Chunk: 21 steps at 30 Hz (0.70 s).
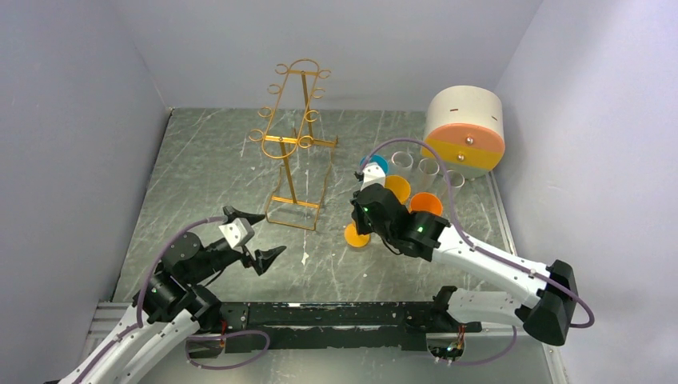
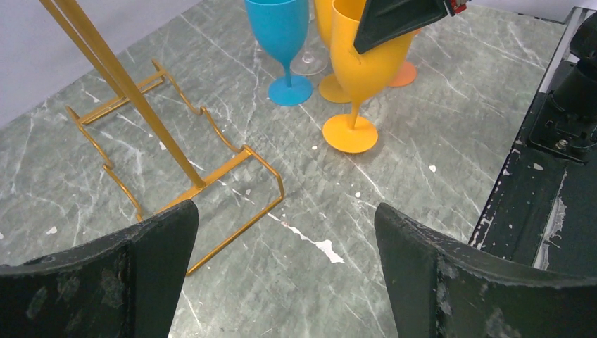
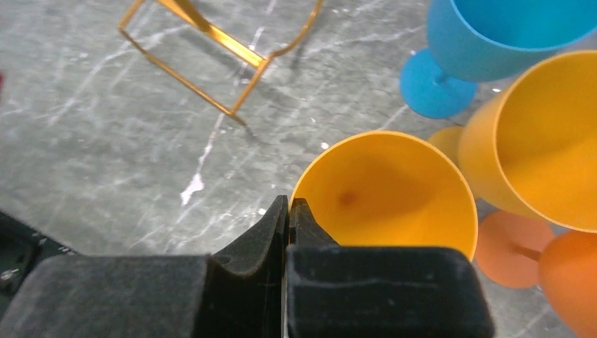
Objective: Take the wine glass off the wine glass rack
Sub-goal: Place the wine glass at the center of the board.
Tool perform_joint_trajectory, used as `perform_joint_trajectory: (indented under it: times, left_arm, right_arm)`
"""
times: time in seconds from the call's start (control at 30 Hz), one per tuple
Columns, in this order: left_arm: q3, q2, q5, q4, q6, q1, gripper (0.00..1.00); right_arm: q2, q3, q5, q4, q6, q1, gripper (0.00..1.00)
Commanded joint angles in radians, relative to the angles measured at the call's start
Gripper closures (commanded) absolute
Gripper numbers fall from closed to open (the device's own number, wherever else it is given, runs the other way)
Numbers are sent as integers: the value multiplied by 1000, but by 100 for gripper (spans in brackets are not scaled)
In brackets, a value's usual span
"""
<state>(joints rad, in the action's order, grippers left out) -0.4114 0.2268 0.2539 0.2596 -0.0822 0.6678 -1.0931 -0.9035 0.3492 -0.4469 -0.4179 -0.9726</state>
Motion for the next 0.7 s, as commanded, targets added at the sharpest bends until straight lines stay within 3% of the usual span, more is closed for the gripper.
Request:
perform_joint_trajectory:
  times: [0.0,0.37,0.67]
  left_arm:
    - [-3,14,4,-38,-3,-3,1]
    - [0,-1,-31,-40,10,-5,1]
    - [-3,17,-42,-41,15,-7,1]
  right_arm:
    - [-36,-39,135,-54,-15,-8,100]
    - [-59,-32,133,-58,0,-8,100]
    - [-93,-43,103,-75,0,-7,91]
